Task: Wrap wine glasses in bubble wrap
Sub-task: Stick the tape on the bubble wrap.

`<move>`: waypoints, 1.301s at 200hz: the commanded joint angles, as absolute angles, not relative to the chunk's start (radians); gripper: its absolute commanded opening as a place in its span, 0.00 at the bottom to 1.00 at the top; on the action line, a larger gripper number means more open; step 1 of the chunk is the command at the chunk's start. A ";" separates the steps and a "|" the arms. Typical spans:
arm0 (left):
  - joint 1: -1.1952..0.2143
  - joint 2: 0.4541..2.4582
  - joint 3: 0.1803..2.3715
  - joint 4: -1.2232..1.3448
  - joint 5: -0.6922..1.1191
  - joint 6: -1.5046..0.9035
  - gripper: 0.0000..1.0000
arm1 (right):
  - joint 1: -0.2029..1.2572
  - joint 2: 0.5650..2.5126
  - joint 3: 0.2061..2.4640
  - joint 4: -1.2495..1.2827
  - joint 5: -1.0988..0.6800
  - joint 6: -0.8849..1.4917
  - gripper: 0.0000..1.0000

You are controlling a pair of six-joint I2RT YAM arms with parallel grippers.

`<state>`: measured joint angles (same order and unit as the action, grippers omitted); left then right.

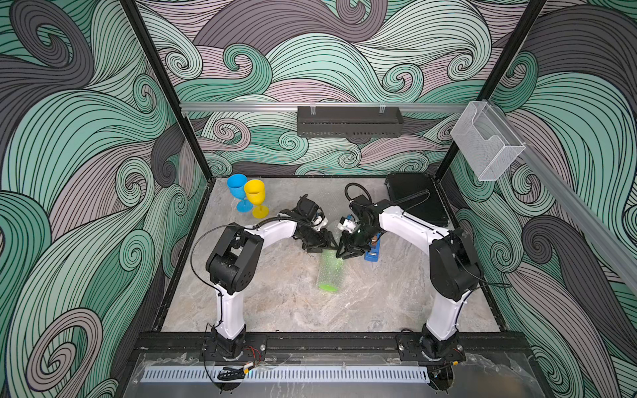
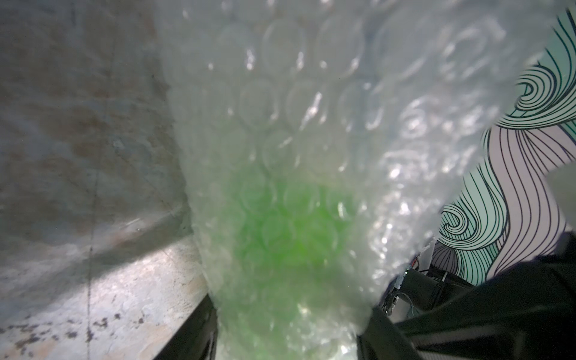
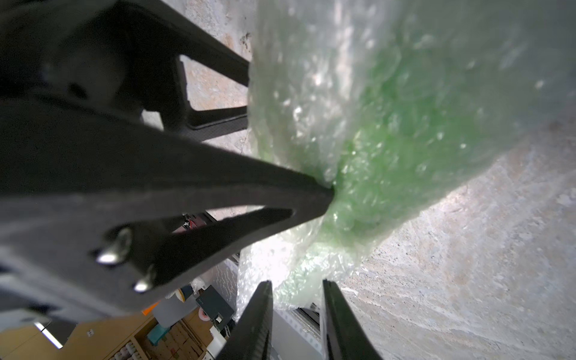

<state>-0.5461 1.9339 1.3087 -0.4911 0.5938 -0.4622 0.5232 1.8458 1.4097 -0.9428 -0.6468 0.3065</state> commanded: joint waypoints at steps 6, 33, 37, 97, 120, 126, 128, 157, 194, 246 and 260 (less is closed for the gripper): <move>-0.571 1.990 1.281 -0.595 0.500 -0.449 0.63 | 0.522 1.808 1.442 -0.991 -0.686 0.279 0.33; -0.571 1.997 1.281 -0.594 0.504 -0.450 0.63 | 0.546 1.838 1.467 -1.021 -0.714 0.253 0.32; -0.572 1.996 1.283 -0.595 0.502 -0.450 0.63 | 0.549 1.844 1.471 -1.026 -0.716 0.249 0.32; -0.571 1.991 1.285 -0.600 0.500 -0.449 0.63 | 0.557 1.943 1.520 -1.029 -0.714 0.222 0.32; -0.571 1.994 1.279 -0.595 0.505 -0.451 0.63 | 0.555 1.979 1.529 -1.030 -0.704 0.208 0.32; -0.571 1.994 1.281 -0.595 0.503 -0.450 0.63 | 0.554 1.986 1.529 -1.029 -0.700 0.206 0.31; -0.571 1.994 1.282 -0.596 0.502 -0.449 0.63 | 0.553 1.989 1.528 -1.029 -0.700 0.206 0.31; -0.571 1.990 1.281 -0.598 0.507 -0.449 0.63 | 0.548 2.009 1.525 -1.029 -0.693 0.195 0.31; -0.570 1.975 1.305 -0.612 0.537 -0.431 0.63 | 0.540 2.024 1.529 -1.025 -0.692 0.186 0.31; -0.566 1.954 1.344 -0.638 0.634 -0.415 0.74 | 0.532 2.057 1.547 -1.017 -0.705 0.174 0.31; -0.562 1.954 1.355 -0.651 0.639 -0.408 0.75 | 0.529 2.063 1.548 -1.014 -0.713 0.172 0.31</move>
<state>-0.5503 1.9358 1.3270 -0.5449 0.6102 -0.4404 0.5392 2.0247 1.5249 -1.0523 -0.7181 0.1902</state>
